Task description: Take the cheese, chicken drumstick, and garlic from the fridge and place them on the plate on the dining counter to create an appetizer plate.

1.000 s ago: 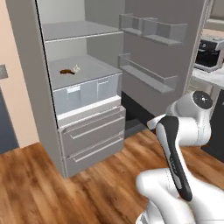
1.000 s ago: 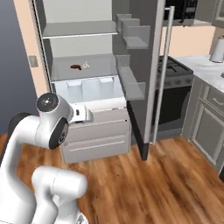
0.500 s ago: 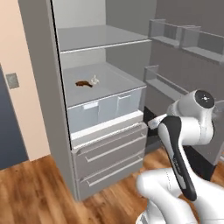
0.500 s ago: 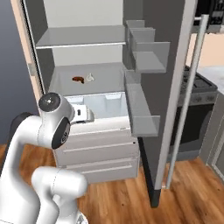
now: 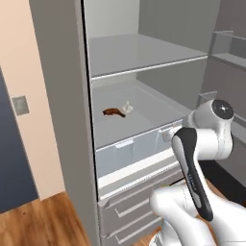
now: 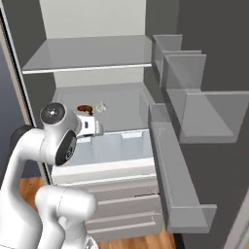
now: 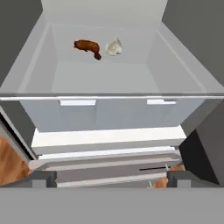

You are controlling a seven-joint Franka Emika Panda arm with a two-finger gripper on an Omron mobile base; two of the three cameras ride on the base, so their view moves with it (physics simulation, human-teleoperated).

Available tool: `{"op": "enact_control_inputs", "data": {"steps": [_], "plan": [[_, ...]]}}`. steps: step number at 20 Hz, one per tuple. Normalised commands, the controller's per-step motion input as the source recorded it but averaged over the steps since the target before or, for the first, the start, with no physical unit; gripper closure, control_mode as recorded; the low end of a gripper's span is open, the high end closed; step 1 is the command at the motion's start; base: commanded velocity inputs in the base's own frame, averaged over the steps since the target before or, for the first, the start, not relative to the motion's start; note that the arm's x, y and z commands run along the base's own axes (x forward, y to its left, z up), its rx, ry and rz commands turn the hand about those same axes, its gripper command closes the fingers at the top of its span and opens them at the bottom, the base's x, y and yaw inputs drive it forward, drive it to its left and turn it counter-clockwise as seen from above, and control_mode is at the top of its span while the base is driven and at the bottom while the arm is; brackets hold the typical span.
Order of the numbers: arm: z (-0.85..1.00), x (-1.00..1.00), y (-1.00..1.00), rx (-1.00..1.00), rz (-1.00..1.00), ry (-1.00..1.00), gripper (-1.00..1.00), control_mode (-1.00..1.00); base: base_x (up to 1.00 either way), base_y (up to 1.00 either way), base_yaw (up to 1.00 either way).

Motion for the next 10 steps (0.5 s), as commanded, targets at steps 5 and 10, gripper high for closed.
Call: {"op": "enact_control_inputs", "data": {"steps": [5, 10], "plan": [[0.00, 0.00, 0.00, 0.00, 0.00, 0.00, -1.00, 1.00, 0.63, -0.02, 0.17], [0.00, 0.00, 0.00, 0.00, 0.00, 0.00, -1.00, 1.00, 0.01, -0.23, 0.15]]}}
